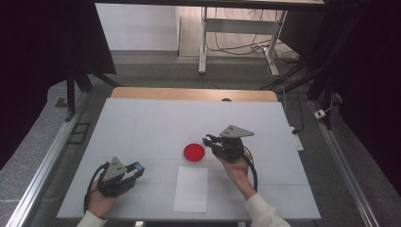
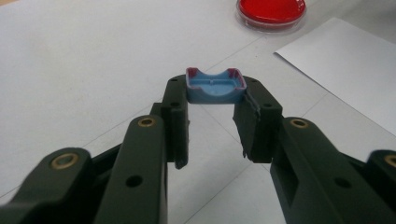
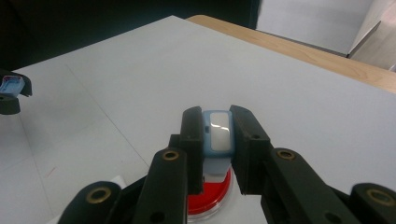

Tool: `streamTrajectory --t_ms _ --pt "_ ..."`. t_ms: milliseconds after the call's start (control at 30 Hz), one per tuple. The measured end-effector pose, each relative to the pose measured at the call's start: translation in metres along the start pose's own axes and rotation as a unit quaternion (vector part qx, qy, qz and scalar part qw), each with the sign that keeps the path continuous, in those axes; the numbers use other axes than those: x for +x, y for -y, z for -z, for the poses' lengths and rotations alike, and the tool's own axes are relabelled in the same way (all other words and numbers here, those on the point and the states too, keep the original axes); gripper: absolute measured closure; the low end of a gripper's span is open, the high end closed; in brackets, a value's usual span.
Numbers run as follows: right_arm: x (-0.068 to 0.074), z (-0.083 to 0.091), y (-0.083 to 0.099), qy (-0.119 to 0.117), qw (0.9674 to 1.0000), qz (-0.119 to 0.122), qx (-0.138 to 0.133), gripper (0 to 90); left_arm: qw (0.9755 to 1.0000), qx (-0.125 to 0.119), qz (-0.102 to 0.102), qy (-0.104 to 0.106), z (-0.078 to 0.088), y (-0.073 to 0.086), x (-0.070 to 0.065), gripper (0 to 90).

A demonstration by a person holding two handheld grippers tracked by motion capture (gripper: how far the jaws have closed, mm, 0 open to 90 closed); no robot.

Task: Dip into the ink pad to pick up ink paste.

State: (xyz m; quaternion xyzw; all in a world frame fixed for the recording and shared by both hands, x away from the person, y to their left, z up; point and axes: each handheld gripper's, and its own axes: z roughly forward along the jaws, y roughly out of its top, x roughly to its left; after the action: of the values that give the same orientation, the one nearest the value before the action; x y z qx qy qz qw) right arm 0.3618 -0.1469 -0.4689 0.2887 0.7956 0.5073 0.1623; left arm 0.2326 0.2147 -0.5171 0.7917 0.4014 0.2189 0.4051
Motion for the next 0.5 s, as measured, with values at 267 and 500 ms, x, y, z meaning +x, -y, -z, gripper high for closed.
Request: streamTrajectory --t_ms 267,500 --pt "0.002 -0.021 -0.002 -0.016 0.9995 0.007 0.027 74.8 1.0 0.009 0.002 0.001 -0.002 0.004 0.001 65.7" --pt "0.009 -0.034 -0.003 -0.024 0.998 0.02 0.055 74.8 1.0 0.008 0.001 0.0 -0.001 0.005 0.001 65.7"
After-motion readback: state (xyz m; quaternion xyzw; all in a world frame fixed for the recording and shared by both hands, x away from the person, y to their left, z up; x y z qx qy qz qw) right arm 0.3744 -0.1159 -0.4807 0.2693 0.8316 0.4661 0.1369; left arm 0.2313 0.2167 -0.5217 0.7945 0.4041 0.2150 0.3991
